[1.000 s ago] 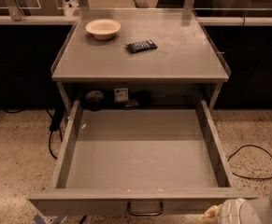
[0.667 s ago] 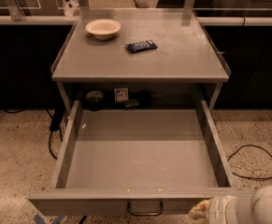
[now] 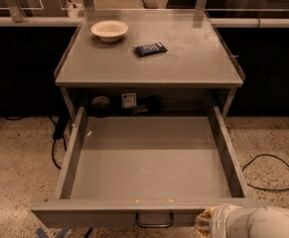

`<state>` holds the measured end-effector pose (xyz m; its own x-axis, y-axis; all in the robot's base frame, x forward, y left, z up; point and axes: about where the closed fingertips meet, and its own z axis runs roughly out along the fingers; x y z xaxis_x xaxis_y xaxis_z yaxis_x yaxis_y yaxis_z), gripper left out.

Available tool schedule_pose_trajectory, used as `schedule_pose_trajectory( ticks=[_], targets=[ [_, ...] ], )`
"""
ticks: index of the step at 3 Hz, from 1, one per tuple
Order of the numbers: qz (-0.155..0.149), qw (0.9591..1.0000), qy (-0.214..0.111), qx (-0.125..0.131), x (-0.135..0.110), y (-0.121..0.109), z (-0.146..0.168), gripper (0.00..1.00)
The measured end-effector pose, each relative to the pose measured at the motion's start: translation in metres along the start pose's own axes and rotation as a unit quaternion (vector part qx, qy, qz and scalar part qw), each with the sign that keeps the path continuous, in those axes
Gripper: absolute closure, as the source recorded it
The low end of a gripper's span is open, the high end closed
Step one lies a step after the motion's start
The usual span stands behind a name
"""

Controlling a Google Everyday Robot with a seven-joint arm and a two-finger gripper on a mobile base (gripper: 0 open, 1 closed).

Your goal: Close top drawer

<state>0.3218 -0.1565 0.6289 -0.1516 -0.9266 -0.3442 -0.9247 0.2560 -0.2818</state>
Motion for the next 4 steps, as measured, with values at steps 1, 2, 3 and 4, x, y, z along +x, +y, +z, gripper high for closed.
schedule_pose_trajectory(
  ticks=[1,2,3,4],
  targets=[
    [0.005,0.998,0.028,0.056,0.004,-0.008,-0.004,1.0],
    [0.013,0.9922,0.055,0.111,0.013,-0.039,-0.02,1.0],
    [0.013,0.9922,0.055,0.111,0.013,-0.039,-0.02,1.0],
    [0.013,0.992,0.065,0.107,0.011,-0.048,-0.02,1.0]
  ],
)
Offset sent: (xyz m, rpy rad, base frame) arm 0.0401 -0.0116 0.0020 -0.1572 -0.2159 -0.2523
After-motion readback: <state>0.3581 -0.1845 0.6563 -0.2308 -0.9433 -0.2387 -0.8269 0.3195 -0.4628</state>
